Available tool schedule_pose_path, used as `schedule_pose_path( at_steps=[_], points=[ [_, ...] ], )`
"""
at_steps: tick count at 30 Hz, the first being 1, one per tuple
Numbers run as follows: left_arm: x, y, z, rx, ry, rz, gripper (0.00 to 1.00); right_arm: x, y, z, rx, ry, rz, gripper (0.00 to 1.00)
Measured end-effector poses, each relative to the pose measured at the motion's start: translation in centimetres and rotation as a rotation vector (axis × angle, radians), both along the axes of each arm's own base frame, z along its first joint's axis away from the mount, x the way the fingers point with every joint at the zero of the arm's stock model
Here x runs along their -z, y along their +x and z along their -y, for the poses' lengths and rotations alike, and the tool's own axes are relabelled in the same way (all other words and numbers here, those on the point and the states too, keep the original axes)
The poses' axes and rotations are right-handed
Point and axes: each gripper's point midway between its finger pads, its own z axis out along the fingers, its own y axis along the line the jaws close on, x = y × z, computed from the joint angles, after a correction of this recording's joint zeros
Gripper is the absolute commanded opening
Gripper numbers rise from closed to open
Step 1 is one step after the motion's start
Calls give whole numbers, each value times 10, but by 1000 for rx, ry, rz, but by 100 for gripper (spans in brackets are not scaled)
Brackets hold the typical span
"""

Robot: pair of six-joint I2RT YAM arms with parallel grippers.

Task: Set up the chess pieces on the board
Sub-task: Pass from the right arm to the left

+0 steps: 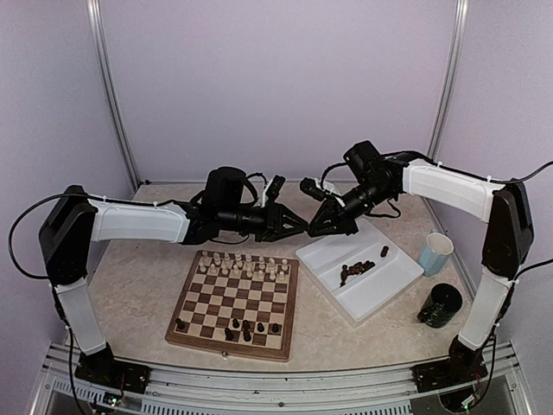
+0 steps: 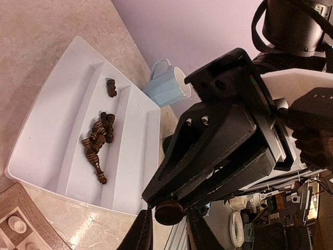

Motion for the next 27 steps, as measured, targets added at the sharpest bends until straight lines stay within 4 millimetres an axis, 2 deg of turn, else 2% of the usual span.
schedule_pose_path(
  at_steps=[14,20,21,27],
  points=[
    [3,-2,3,17,-11,-10,21,0,-3,-1,-8,-1,-7,2],
    [4,-2,4,24,-14,-14,13,2,-4,0,-5,-11,-12,2],
    [5,-2,5,25,-15,-13,12,2,-4,0,-5,-12,-13,4],
    [4,-2,4,19,-33,7,10,0,0,4,16,-11,-18,28]
  ],
)
